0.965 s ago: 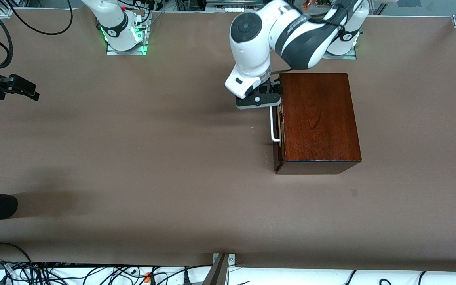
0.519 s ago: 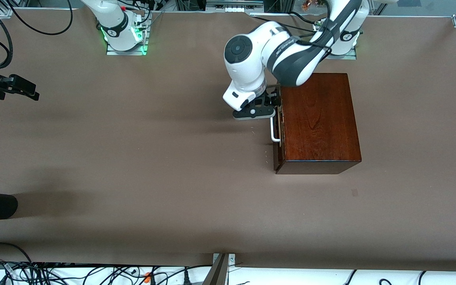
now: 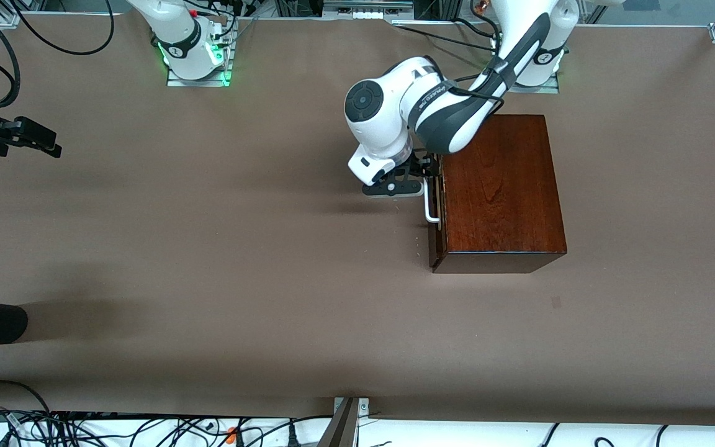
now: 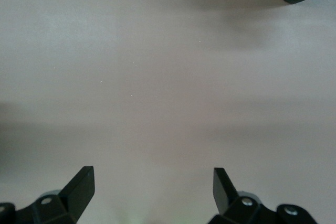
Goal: Open drawer, take yellow block, close drawer
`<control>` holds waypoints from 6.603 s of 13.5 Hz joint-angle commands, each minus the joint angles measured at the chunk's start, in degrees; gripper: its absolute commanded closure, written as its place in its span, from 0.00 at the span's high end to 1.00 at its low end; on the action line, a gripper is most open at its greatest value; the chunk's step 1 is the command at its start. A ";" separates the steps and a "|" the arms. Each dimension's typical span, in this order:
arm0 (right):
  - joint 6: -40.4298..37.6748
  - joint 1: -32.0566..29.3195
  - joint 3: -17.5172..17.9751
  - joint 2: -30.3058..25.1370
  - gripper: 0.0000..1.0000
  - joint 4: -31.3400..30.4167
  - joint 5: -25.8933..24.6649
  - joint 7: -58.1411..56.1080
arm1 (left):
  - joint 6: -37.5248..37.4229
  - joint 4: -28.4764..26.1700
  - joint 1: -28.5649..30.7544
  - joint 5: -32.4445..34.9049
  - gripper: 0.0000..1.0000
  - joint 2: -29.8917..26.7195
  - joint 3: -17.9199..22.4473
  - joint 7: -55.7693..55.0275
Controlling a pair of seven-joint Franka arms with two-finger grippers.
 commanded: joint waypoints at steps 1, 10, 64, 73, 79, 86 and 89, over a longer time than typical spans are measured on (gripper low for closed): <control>-1.34 -0.32 0.02 0.68 1.00 1.57 0.89 -0.77 | -0.04 0.56 -0.55 2.17 1.00 1.26 0.33 0.67; -1.34 -0.32 0.02 0.68 1.00 1.57 0.89 -0.77 | 1.89 1.26 -0.11 3.23 1.00 4.51 0.76 -0.20; -6.09 0.03 0.28 3.05 1.00 1.83 3.18 0.29 | -6.54 18.24 1.89 -11.18 1.00 -0.12 0.06 2.34; 0.75 13.19 0.37 7.35 1.00 1.83 10.03 35.21 | -9.17 16.03 18.41 -15.83 1.00 -8.40 0.06 12.77; 11.56 27.78 0.37 13.23 1.00 2.01 9.94 66.50 | -14.01 13.50 18.43 -22.60 1.00 -14.98 11.56 29.38; 16.85 42.90 0.28 21.68 1.00 12.54 9.77 101.77 | -9.38 -5.13 16.94 -26.39 1.00 -30.45 25.63 46.99; 17.64 47.74 0.28 23.69 1.00 14.31 9.60 109.78 | -7.33 -8.85 17.38 -25.77 1.00 -32.84 25.55 48.48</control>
